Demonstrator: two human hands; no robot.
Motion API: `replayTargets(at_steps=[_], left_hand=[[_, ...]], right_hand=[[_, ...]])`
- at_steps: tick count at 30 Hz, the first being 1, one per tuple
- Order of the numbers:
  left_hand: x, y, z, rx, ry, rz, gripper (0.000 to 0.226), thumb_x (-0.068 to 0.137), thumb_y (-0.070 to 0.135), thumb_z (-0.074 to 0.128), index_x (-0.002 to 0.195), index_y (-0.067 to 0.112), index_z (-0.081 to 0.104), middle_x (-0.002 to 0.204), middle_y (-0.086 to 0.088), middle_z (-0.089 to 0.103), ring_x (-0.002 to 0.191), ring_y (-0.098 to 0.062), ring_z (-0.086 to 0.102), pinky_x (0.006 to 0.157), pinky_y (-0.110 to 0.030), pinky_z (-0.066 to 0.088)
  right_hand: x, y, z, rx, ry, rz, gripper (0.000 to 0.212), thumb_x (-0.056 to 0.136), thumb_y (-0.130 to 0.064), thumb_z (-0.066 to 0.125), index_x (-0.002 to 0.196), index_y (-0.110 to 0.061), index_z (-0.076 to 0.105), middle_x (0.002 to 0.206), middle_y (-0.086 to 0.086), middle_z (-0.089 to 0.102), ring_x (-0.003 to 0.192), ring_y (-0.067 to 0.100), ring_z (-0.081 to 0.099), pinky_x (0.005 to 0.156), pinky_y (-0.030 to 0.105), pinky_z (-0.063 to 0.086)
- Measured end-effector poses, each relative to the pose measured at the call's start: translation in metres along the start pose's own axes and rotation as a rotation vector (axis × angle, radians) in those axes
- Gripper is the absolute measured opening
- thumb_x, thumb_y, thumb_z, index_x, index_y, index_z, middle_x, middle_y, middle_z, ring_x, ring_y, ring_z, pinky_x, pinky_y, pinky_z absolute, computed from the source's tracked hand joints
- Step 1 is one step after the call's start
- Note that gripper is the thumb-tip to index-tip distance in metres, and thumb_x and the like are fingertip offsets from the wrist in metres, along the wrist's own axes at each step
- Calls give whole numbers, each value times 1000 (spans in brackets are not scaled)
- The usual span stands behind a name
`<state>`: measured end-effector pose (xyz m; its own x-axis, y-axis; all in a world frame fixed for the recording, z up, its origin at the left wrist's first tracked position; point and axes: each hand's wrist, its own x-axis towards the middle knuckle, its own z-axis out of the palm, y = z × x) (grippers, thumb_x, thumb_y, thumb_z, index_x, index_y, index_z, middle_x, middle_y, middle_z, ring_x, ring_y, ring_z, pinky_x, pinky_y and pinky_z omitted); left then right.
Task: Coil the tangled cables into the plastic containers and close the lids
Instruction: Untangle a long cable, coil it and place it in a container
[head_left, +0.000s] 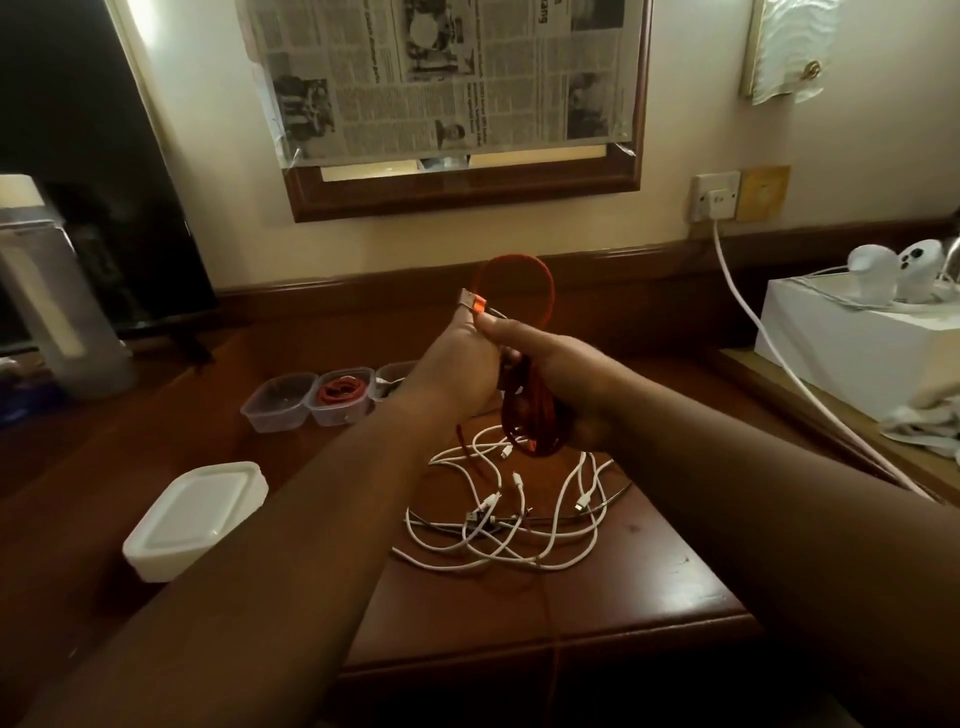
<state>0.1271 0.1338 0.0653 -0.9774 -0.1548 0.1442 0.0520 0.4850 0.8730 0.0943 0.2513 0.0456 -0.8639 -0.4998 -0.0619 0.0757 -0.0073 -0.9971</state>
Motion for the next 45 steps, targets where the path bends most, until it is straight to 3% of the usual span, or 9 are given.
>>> replayTargets(at_steps=[4, 8, 15, 22, 25, 30, 38, 41, 45], left_hand=[[-8, 1, -5, 317, -97, 131, 38, 104, 3, 36, 142, -3, 43, 136, -19, 54, 93, -25, 58, 57, -7, 40], [-13, -8, -8, 578, -145, 206, 49, 101, 15, 48, 146, 15, 31, 103, -2, 61, 81, -8, 57, 66, -23, 45], [-18, -23, -2, 94, -214, 284, 32, 103, 17, 47, 128, 37, 47, 97, 11, 60, 85, -17, 65, 73, -35, 57], [-6, -47, -2, -61, -214, 95, 25, 106, 28, 39, 112, 26, 63, 60, 3, 49, 48, -7, 42, 49, -25, 32], [-2, -46, 0, 287, -232, 170, 26, 107, 28, 38, 115, 24, 62, 73, 4, 59, 57, -7, 51, 56, -27, 41], [-8, -43, 6, 682, -314, 276, 34, 107, 31, 37, 137, 23, 51, 118, 0, 60, 93, -11, 56, 83, -31, 49], [-4, -40, 10, 701, -344, 375, 32, 107, 30, 38, 130, 17, 56, 101, 1, 59, 73, -3, 50, 66, -24, 40], [-5, -43, 11, 671, -354, 407, 28, 106, 28, 40, 120, 16, 60, 100, -3, 63, 80, -10, 56, 73, -32, 49], [-14, -44, 15, 530, -326, 491, 15, 105, 27, 45, 101, 24, 58, 79, 10, 54, 64, 0, 51, 58, -13, 38]], right_hand=[[-2, 0, 12, -21, 28, -62, 78, 59, -62, 78, 116, -13, 59, 115, 8, 70, 112, 27, 65, 105, 49, 46], [3, -6, 9, 98, 187, -86, 66, 80, -53, 74, 127, -11, 56, 102, 9, 70, 95, 28, 68, 78, 45, 58], [8, -27, -20, 326, 435, -160, 21, 95, -32, 50, 94, -17, 65, 81, -1, 56, 72, 15, 53, 64, 32, 46], [9, -17, -33, 369, 156, -38, 10, 91, -25, 58, 90, -15, 57, 73, -1, 56, 54, 10, 49, 47, 21, 45], [8, -6, -25, 327, -14, 31, 19, 84, -26, 68, 91, -12, 56, 72, -1, 54, 53, 10, 48, 56, 23, 47], [16, 11, -26, 21, 72, 152, 75, 59, -31, 86, 122, -3, 56, 96, 15, 70, 69, 23, 69, 79, 40, 58], [8, 14, -33, -48, 127, 210, 29, 86, -26, 72, 104, -6, 65, 70, 5, 68, 59, 15, 63, 63, 28, 49], [4, 22, -35, -92, 128, 290, 28, 87, -35, 70, 97, -9, 64, 63, 3, 65, 65, 17, 60, 64, 30, 45], [3, 30, -36, -14, 97, 342, 34, 91, -37, 63, 104, -6, 66, 72, 6, 64, 70, 19, 60, 66, 31, 48]])
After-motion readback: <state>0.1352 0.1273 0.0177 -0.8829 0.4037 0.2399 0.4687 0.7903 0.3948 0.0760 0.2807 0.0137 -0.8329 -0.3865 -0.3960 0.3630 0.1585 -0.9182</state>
